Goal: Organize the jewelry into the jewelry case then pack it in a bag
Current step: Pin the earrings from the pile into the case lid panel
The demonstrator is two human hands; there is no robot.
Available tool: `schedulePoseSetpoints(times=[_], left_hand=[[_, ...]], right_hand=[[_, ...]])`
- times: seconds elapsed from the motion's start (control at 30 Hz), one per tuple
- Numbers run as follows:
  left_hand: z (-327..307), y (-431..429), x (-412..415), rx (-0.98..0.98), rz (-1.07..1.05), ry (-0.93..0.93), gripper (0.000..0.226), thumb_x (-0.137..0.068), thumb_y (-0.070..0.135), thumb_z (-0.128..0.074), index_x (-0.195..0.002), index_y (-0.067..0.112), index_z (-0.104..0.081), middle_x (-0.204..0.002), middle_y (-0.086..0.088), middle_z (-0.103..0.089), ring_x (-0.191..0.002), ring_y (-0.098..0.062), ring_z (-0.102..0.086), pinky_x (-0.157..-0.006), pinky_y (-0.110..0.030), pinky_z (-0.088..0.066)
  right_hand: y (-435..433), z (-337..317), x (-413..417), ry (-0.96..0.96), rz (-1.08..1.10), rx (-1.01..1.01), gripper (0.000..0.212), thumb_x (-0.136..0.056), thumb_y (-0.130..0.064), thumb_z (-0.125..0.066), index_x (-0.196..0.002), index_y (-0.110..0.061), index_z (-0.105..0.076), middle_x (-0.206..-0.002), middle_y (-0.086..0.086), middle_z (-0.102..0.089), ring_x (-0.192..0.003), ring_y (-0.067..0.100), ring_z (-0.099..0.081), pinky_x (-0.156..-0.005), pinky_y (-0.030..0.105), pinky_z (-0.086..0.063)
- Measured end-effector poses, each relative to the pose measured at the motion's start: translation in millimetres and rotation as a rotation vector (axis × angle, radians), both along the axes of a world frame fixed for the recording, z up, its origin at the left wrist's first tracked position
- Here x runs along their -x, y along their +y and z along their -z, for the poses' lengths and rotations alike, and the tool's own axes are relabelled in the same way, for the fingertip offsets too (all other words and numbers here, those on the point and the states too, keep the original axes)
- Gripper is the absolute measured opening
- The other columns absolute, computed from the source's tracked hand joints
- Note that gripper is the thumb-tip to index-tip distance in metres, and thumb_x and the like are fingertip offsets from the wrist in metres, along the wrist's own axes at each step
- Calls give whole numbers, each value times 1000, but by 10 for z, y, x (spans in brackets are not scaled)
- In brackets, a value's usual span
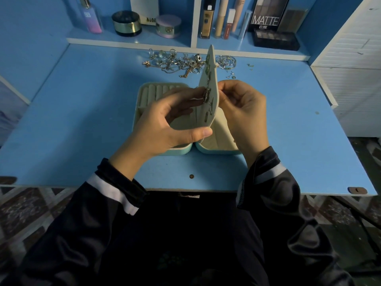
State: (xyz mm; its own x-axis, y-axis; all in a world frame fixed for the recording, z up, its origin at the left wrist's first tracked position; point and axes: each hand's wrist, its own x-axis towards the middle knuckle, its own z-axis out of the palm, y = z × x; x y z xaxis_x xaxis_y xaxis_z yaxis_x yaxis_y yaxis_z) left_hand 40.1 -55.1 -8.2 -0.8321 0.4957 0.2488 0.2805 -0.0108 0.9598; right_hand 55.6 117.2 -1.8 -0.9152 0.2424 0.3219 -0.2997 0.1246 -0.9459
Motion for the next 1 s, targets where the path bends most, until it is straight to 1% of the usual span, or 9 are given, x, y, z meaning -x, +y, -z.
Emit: schedulePoseSetpoints(times=[0.1,0.23,0.33,0.4,0.5,0.67,0.8,0.87,1.0], left_hand=[[2,-1,4,0,-1,4,69,-67,24,-83,-129,19,-54,-135,-17,-55,-124,-18,-58,-109,-37,-43],[6,-9,1,11,-6,4,69,-67,24,-83,-130,17,-55,-135,-15,-56,-125,-18,-58,-110,-39,-43],[7,-13,2,10,-8,-7,70,-67,24,-83,-131,17,-54,-136,-15,-56,-125,-19,-58,-111,-43,-42],[9,-13,4,12,-7,-12,70,-67,23,-83,-131,16,-55,-136,-15,-56,-125,-21,-58,-111,-46,-41],[6,-15,4,21,-7,-7,71,-68,23,-82,-132,13,-53,-136,-16,-56,-126,-21,-57,-111,-48,-41],[9,-16,6,27,-6,-12,72,-68,23,-82,-133,13,-53,-136,-15,-56,-126,-21,-57,-111,-48,-41],[14,-11,7,17,-12,-13,69,-67,24,-83,-129,18,-55,-136,-14,-57,-126,-22,-57,-111,-50,-40],[12,-9,5,21,-13,-10,69,-67,24,-83,-129,17,-55,-136,-14,-57,-126,-21,-57,-111,-50,-40],[8,-18,9,20,-12,-8,69,-68,23,-83,-130,17,-54,-136,-15,-56,-126,-21,-57,-111,-49,-41]], right_hand=[[2,0,4,7,5,-39,10,-91,1,-60,-88,-8,-63,-79,3,-65,-69,0,-61,-68,15,-48],[-5,10,6,15,6,-66,9,-92,1,-58,-89,-7,-62,-78,-1,-64,-70,-2,-60,-69,14,-47],[4,29,9,14,-18,-54,8,-93,0,-57,-90,-7,-61,-80,1,-64,-72,0,-60,-70,15,-47],[14,43,12,11,-33,-44,7,-93,1,-57,-93,-4,-61,-83,3,-64,-74,1,-62,-72,16,-48],[17,53,6,9,-45,-30,8,-93,4,-56,-97,-1,-60,-86,5,-65,-79,1,-64,-75,17,-50],[16,28,2,22,-35,-45,8,-93,4,-56,-94,-2,-61,-83,4,-64,-76,0,-63,-73,15,-48],[18,31,-8,20,-19,-81,6,-93,3,-57,-94,-1,-61,-83,4,-64,-75,3,-62,-73,17,-49],[17,33,-9,30,-14,-98,6,-93,2,-57,-94,-3,-61,-83,2,-64,-76,4,-62,-73,19,-49],[7,48,-6,73,14,-202,9,-93,-3,-57,-93,-12,-60,-82,-6,-64,-76,4,-61,-72,22,-49]])
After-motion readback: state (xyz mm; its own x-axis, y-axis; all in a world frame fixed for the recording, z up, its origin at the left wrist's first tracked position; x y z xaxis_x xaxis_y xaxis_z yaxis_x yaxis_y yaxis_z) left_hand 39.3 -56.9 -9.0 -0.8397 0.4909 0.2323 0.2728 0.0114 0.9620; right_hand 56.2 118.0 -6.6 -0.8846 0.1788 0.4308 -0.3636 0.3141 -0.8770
